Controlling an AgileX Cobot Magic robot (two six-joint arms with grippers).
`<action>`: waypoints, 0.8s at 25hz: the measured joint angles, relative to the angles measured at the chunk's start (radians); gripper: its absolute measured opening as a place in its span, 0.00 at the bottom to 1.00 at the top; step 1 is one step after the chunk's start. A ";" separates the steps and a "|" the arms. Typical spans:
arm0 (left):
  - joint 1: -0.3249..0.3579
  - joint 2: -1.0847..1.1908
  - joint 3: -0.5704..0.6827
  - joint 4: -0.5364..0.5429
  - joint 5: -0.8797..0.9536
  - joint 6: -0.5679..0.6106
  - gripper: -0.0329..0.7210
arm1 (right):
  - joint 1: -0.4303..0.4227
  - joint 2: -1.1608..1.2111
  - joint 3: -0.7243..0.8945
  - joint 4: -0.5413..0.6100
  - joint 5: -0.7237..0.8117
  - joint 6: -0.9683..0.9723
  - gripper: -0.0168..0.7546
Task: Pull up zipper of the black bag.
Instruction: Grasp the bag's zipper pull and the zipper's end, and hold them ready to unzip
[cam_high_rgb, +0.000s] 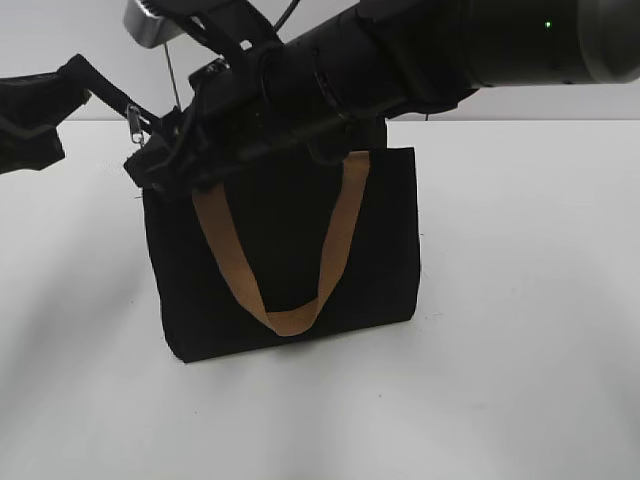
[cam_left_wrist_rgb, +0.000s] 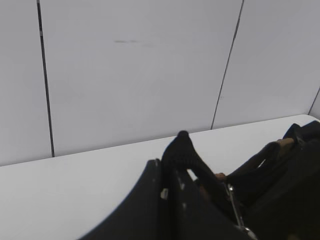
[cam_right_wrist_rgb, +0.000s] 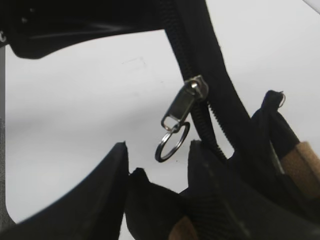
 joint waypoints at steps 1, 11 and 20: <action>-0.001 0.000 0.000 0.000 -0.002 0.000 0.05 | 0.000 0.000 0.000 0.008 0.000 0.001 0.42; -0.009 0.000 0.000 0.000 -0.007 -0.001 0.05 | 0.000 0.000 0.000 0.023 0.007 0.003 0.38; -0.009 0.000 0.000 0.000 -0.007 -0.001 0.05 | 0.000 0.000 0.000 0.057 -0.053 0.006 0.02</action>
